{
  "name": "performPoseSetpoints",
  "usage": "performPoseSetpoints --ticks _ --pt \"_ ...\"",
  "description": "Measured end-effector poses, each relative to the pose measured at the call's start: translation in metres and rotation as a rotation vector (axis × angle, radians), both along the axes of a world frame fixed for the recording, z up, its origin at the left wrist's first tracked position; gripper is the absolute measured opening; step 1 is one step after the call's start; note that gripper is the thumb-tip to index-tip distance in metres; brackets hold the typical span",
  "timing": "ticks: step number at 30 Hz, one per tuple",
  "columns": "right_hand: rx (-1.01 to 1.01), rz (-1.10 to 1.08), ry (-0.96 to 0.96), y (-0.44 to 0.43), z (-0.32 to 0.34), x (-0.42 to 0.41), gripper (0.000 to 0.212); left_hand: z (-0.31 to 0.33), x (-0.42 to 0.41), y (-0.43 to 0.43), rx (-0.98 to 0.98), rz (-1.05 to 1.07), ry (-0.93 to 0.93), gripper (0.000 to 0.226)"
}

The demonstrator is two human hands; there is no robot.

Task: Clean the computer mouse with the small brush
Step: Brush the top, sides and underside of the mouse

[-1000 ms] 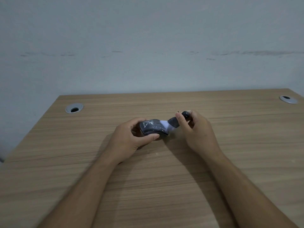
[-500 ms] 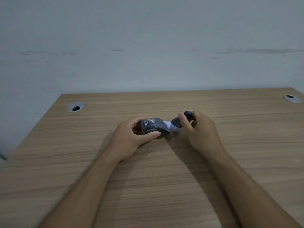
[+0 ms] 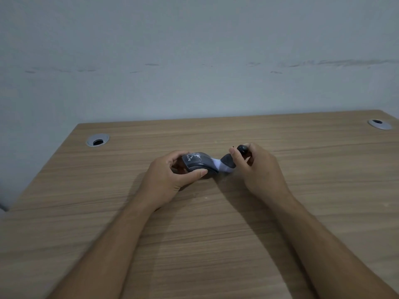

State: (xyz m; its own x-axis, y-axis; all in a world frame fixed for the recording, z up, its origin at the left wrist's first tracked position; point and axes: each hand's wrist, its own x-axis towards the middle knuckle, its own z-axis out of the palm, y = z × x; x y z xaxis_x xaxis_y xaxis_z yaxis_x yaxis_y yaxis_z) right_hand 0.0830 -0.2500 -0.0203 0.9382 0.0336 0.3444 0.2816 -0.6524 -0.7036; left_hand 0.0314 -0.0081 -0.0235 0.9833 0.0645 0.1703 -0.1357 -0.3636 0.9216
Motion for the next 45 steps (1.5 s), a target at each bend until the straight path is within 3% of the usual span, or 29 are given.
performPoseSetpoints --ticks 3,6,9,14,19,23,28,32,35,39,45 --pt "0.173 -0.019 -0.048 0.0 0.009 -0.004 0.027 0.0 0.001 -0.001 0.006 0.004 -0.003 0.037" --pt "0.292 0.099 -0.042 0.008 0.018 -0.011 0.027 0.001 0.001 0.001 0.006 0.004 -0.004 0.037" --pt "0.22 0.149 -0.009 0.012 0.013 -0.013 0.023 -0.001 0.002 0.003 -0.009 0.006 -0.002 0.038" --pt "0.038 0.011 -0.037 -0.003 0.005 -0.002 0.026 -0.003 0.002 0.004 0.001 0.005 -0.005 0.043" --pt "0.233 0.047 -0.148 0.003 0.021 -0.013 0.027 -0.007 0.005 0.003 0.032 -0.021 -0.045 0.048" --pt "0.083 0.198 -0.208 0.018 0.02 -0.024 0.025 -0.008 0.005 0.004 0.072 -0.024 -0.04 0.054" --pt "0.025 0.074 -0.195 0.008 0.009 -0.01 0.024 -0.013 0.006 0.003 0.012 -0.036 -0.087 0.055" --pt "0.074 -0.009 -0.236 0.004 0.017 -0.012 0.023 -0.01 0.004 0.0 0.06 -0.034 -0.109 0.056" --pt "0.158 0.114 -0.3 0.019 0.027 -0.031 0.024 -0.009 0.002 -0.002 0.11 -0.043 -0.109 0.059" --pt "0.076 0.237 -0.311 0.033 0.019 -0.036 0.026 -0.004 -0.002 -0.008 0.161 -0.059 -0.121 0.059" --pt "0.103 0.092 -0.216 0.013 0.012 -0.017 0.022 -0.007 -0.001 -0.008 0.199 -0.045 -0.209 0.059"
